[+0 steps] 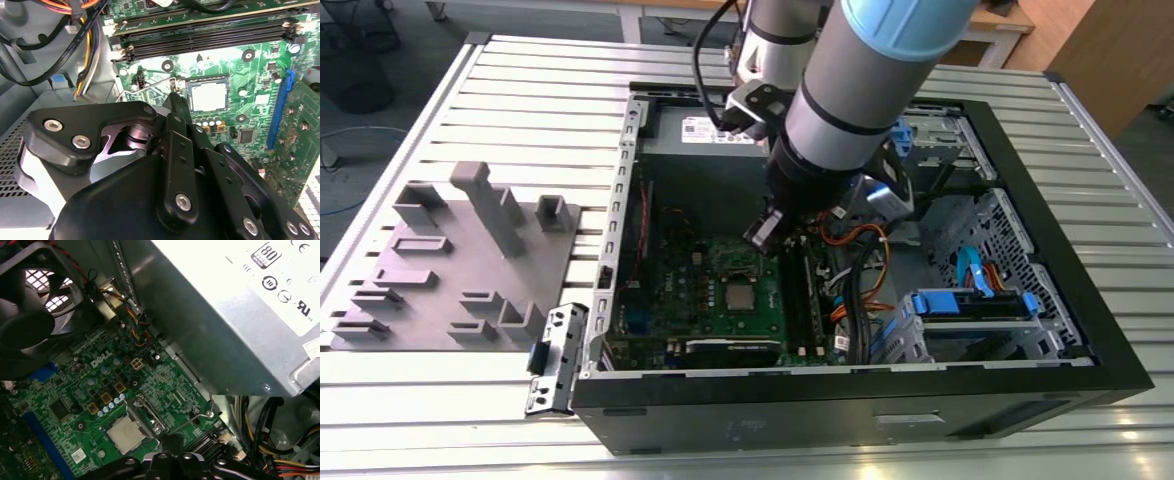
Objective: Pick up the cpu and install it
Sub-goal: 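Close the cpu cover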
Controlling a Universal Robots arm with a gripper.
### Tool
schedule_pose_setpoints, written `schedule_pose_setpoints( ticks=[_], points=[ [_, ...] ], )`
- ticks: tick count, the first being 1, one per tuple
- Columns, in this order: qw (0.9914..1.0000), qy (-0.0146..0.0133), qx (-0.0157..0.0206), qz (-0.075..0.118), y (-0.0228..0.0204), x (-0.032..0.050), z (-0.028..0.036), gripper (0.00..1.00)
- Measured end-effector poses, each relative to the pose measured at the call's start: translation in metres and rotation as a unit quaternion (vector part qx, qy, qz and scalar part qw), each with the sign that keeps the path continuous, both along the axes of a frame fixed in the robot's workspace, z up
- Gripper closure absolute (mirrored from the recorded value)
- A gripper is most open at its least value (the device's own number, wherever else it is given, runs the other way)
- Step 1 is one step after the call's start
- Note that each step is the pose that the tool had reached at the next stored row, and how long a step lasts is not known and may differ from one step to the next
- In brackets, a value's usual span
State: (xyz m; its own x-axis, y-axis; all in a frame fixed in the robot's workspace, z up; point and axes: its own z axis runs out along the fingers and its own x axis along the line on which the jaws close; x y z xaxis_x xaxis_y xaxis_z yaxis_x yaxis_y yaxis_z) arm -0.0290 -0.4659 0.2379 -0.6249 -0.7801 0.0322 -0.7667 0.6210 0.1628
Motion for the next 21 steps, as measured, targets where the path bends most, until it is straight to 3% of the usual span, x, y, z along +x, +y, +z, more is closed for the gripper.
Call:
schedule_pose_setpoints(
  ticks=[10, 16, 21],
  points=[
    [0.99994, 0.0003, -0.007, 0.008, -0.0052, 0.0, -0.0001, 0.89],
    [0.99987, 0.0007, -0.0092, 0.013, -0.0052, 0.0, -0.0006, 0.89],
    [0.99979, 0.0007, -0.0092, 0.018, -0.0013, 0.0002, -0.001, 0.89]
  ],
)
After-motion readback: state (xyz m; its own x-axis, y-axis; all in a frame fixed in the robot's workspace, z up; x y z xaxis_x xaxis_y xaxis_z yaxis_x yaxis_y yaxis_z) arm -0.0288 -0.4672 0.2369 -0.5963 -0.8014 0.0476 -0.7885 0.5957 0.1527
